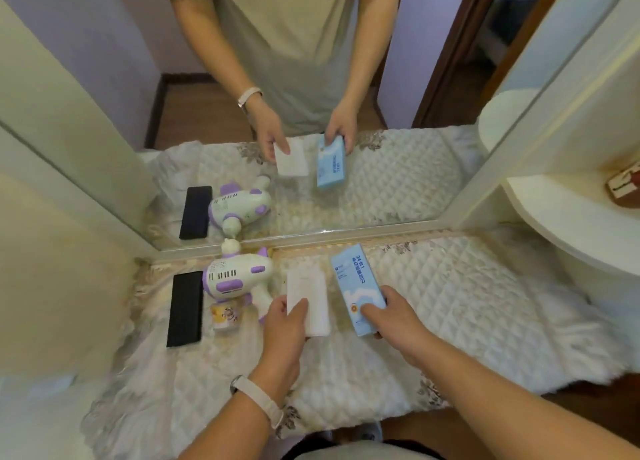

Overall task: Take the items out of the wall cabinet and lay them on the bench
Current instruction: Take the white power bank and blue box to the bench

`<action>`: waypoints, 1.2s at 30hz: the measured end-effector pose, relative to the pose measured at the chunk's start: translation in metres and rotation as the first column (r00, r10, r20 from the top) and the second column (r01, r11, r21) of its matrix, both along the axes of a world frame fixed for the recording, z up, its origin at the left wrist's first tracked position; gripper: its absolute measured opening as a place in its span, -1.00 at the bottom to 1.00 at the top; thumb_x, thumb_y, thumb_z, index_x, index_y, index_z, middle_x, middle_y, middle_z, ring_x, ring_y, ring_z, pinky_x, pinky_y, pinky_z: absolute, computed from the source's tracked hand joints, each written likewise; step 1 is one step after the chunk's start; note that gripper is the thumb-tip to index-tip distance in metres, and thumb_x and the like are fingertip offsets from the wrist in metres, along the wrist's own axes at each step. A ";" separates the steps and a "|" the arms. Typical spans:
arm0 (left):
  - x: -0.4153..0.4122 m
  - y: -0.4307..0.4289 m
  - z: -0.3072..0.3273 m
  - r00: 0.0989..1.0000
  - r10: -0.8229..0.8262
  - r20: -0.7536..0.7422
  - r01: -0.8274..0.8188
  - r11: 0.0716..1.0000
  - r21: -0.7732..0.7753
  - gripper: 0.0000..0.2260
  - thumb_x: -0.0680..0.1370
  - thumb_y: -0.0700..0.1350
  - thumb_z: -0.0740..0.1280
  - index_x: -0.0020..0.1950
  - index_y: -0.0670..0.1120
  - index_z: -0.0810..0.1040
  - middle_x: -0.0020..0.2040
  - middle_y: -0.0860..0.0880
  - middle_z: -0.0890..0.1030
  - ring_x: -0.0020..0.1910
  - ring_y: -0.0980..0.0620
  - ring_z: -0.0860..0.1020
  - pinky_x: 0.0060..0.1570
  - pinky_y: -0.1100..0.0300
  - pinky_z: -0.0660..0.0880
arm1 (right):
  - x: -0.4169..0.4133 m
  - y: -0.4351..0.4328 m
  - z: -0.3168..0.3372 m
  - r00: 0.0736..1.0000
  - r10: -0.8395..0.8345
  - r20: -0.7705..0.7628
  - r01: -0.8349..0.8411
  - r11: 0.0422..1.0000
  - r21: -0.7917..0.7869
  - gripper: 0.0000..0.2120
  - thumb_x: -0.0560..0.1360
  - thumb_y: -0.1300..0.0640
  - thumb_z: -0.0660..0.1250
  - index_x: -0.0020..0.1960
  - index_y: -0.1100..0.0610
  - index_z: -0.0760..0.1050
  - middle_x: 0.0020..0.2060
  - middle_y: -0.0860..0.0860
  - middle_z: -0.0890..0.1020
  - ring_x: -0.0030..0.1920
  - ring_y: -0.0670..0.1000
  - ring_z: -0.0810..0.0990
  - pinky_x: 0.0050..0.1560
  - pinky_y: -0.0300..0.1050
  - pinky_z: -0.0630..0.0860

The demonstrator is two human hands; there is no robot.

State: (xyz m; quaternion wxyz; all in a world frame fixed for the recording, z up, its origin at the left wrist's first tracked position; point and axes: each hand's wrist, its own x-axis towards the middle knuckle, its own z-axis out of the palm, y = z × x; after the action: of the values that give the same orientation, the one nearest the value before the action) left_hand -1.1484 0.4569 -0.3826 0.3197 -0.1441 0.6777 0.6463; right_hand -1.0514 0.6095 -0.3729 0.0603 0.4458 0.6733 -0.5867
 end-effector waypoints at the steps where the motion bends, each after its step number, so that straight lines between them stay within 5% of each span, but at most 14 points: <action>1: -0.004 0.004 -0.007 1.000 -0.010 0.019 0.010 1.000 0.001 -0.82 0.59 -0.21 0.27 0.19 -0.13 0.45 0.06 -0.08 0.58 0.00 -0.05 0.58 -0.16 0.04 0.56 | -0.004 0.002 -0.005 1.000 -0.008 0.014 0.008 1.000 0.002 -0.82 0.50 0.16 0.31 0.09 0.05 0.45 -0.04 0.04 0.63 -0.15 0.02 0.63 -0.34 -0.18 0.49; 6: -0.022 0.026 -0.028 0.996 -0.057 0.067 0.061 0.997 -0.055 -0.80 0.56 -0.25 0.25 0.15 -0.05 0.41 0.05 -0.05 0.57 -0.01 -0.04 0.57 0.09 -0.15 0.55 | -0.019 0.012 -0.029 0.996 -0.057 0.065 0.056 0.998 0.010 -0.80 0.49 0.12 0.32 0.10 0.09 0.46 -0.01 0.09 0.63 -0.14 0.06 0.64 -0.33 -0.13 0.50; 18: -0.053 0.051 -0.068 0.996 -0.039 0.075 0.050 0.987 -0.154 -0.76 0.56 -0.28 0.24 0.22 -0.16 0.44 0.05 -0.10 0.59 -0.05 -0.02 0.59 -0.06 -0.01 0.59 | -0.052 0.023 -0.071 0.993 -0.086 0.085 0.085 0.996 0.017 -0.74 0.51 0.13 0.35 0.18 0.10 0.45 -0.01 -0.03 0.61 -0.09 -0.08 0.62 -0.28 -0.29 0.50; 21: -0.056 0.051 -0.071 0.996 -0.089 -0.008 0.084 0.967 -0.240 -0.74 0.55 -0.28 0.24 0.23 -0.12 0.45 0.02 -0.06 0.58 -0.14 0.11 0.55 -0.26 0.23 0.46 | -0.055 0.027 -0.081 0.987 -0.081 0.138 0.072 0.995 0.070 -0.73 0.48 0.09 0.37 0.16 0.08 0.46 -0.03 -0.02 0.62 -0.11 -0.04 0.62 -0.18 -0.12 0.59; 24: -0.054 0.050 -0.076 0.983 -0.167 -0.081 0.134 0.940 -0.313 -0.60 0.49 -0.29 0.23 0.32 -0.06 0.44 0.13 -0.04 0.59 0.02 -0.01 0.58 0.00 0.12 0.52 | -0.055 0.032 -0.088 0.971 0.000 0.240 -0.050 0.978 0.204 -0.74 0.46 0.00 0.35 0.12 0.04 0.45 -0.04 -0.03 0.62 -0.13 -0.02 0.63 -0.11 0.02 0.62; 28: -0.050 0.053 -0.077 0.952 -0.272 -0.141 0.190 0.884 -0.426 -0.44 0.38 -0.21 0.26 0.38 0.01 0.37 0.24 -0.04 0.50 0.23 -0.06 0.48 0.24 -0.12 0.46 | -0.055 0.036 -0.088 0.923 0.094 0.372 -0.260 0.866 0.426 -0.62 0.47 -0.13 0.31 0.18 0.07 0.45 0.03 0.03 0.54 -0.02 0.05 0.56 -0.18 -0.06 0.48; 31: -0.050 0.054 -0.065 0.937 -0.325 -0.123 0.236 0.855 -0.461 -0.35 0.42 -0.18 0.30 0.50 0.00 0.24 0.40 -0.05 0.34 0.39 -0.06 0.32 0.40 -0.05 0.30 | -0.054 0.037 -0.088 0.878 0.169 0.448 -0.406 0.758 0.511 -0.55 0.51 -0.17 0.25 0.27 0.10 0.41 0.11 0.05 0.49 0.10 0.09 0.50 -0.10 -0.03 0.48; 36: -0.049 0.056 -0.051 0.925 -0.332 -0.183 0.220 0.863 -0.454 -0.37 0.45 -0.21 0.33 0.51 -0.13 0.25 0.46 -0.10 0.32 0.44 -0.07 0.27 0.45 0.04 0.20 | -0.048 0.043 -0.072 0.848 0.262 0.460 -0.525 0.533 0.664 -0.61 0.54 -0.14 0.21 0.18 0.13 0.46 0.04 0.07 0.52 0.03 0.12 0.49 -0.21 -0.07 0.32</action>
State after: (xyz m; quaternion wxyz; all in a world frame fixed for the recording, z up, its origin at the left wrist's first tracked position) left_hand -1.1972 0.5127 -0.4339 0.2808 -0.0268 0.8510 0.4430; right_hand -1.0997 0.6528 -0.4453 0.0999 0.3467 0.9226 -0.1365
